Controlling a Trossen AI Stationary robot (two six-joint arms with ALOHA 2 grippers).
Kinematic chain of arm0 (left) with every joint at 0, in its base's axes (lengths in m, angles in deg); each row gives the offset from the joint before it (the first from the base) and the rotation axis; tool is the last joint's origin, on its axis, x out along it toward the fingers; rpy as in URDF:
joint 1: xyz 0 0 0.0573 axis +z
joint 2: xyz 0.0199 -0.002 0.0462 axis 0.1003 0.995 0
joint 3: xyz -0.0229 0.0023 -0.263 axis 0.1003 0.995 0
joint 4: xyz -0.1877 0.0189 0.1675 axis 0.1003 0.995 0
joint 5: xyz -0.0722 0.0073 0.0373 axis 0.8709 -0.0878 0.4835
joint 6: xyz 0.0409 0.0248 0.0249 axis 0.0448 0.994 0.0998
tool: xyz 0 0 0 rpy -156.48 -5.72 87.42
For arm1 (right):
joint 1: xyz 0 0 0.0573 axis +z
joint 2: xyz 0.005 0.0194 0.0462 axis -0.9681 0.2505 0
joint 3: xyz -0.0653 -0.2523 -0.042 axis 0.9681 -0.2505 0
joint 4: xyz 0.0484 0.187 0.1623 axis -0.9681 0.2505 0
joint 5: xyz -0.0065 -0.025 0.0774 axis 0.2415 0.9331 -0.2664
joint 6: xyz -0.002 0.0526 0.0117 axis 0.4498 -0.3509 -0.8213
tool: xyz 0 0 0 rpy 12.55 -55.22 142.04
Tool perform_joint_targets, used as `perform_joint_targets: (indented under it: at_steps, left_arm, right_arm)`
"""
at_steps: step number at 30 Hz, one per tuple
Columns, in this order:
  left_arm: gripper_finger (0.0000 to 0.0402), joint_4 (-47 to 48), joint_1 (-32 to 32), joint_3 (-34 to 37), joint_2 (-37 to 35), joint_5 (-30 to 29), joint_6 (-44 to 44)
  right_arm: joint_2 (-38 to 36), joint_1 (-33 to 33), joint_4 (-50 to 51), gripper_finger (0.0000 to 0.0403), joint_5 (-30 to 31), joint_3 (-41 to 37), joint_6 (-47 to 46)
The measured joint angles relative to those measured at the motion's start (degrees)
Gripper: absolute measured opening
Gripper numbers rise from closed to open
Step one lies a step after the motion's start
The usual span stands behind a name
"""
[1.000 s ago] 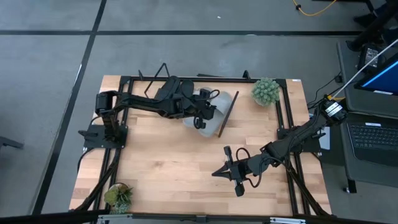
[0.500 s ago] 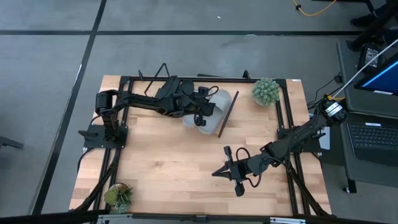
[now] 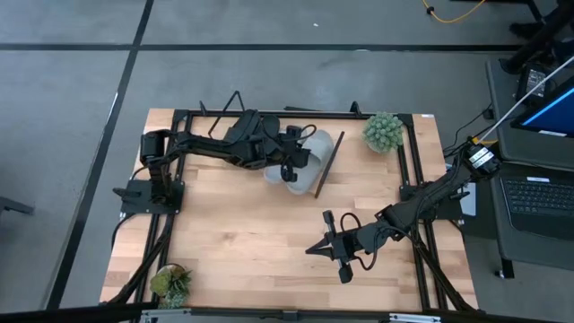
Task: Pick and place slides into the shelf
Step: Put the gray slide on the shelf
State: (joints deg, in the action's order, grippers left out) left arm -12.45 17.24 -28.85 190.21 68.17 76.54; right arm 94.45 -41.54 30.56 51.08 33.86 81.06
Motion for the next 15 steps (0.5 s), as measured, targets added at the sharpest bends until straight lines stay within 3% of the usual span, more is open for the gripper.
perform_joint_targets:
  at_steps: [5,15]
  left_arm:
    - [0.0002,-0.17,0.05,0.00,-0.01,-0.02,0.02]
    - [0.0050,-0.27,1.58,0.00,-0.06,-0.04,-2.74]
  right_arm:
    - [0.00,0.00,0.00,0.0004,-0.02,0.00,-0.02]
    - [0.00,0.00,-0.04,0.0004,-0.02,0.00,-0.26]
